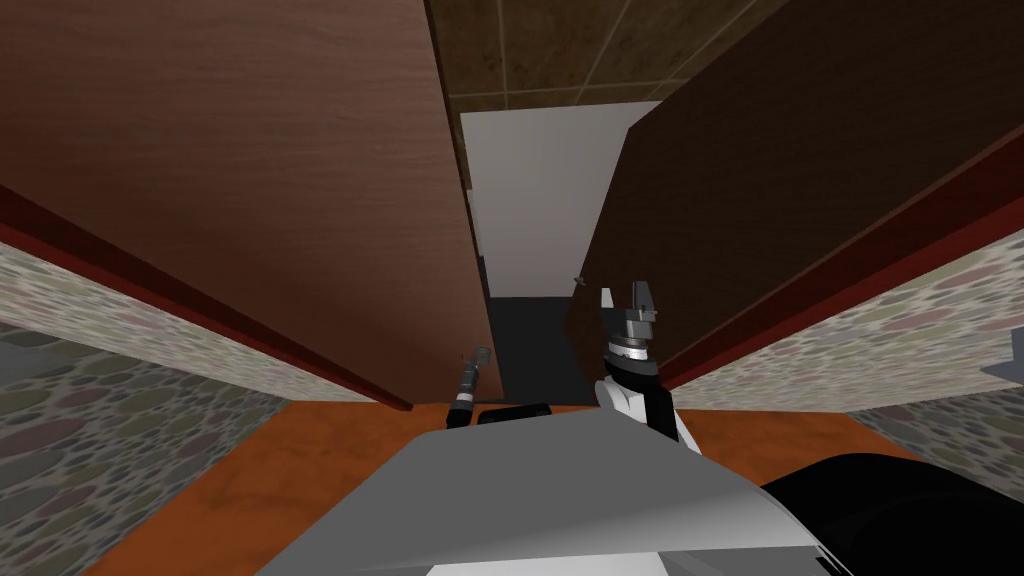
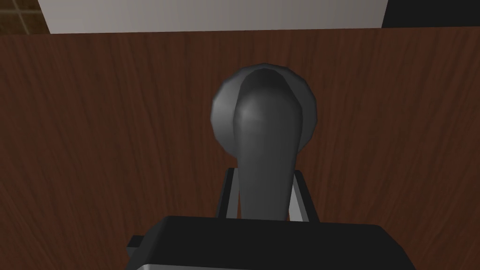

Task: Push the door open

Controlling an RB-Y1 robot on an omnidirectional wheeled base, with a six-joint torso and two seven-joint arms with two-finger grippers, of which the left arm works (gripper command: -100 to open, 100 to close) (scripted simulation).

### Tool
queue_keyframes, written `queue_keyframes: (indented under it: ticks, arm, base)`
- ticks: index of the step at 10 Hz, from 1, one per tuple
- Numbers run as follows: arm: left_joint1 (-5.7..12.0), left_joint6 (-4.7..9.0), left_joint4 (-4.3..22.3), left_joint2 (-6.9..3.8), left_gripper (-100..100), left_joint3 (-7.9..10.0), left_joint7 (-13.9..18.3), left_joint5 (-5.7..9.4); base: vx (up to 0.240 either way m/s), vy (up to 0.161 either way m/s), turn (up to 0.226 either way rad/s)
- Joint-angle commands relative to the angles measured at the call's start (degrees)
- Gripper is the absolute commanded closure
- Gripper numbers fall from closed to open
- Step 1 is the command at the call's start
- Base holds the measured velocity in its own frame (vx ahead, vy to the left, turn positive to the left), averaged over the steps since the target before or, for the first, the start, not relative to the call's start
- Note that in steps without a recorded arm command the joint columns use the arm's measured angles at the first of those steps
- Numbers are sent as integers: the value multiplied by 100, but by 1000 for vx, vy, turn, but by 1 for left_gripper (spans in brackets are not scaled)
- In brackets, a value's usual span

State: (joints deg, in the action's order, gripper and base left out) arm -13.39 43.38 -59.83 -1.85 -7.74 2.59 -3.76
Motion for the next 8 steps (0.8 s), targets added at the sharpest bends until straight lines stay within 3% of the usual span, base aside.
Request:
queue_keyframes:
  ticks: [1,4,8]
  arm:
    - [-8,4,1,1,100,-5,0,-2]
    - [-5,-19,24,-40,100,61,-19,29]
    - [22,-29,42,-102,100,204,-55,100]
  base:
    - [-18,2,1]
    - [28,-11,12]
    - [150,-40,32]
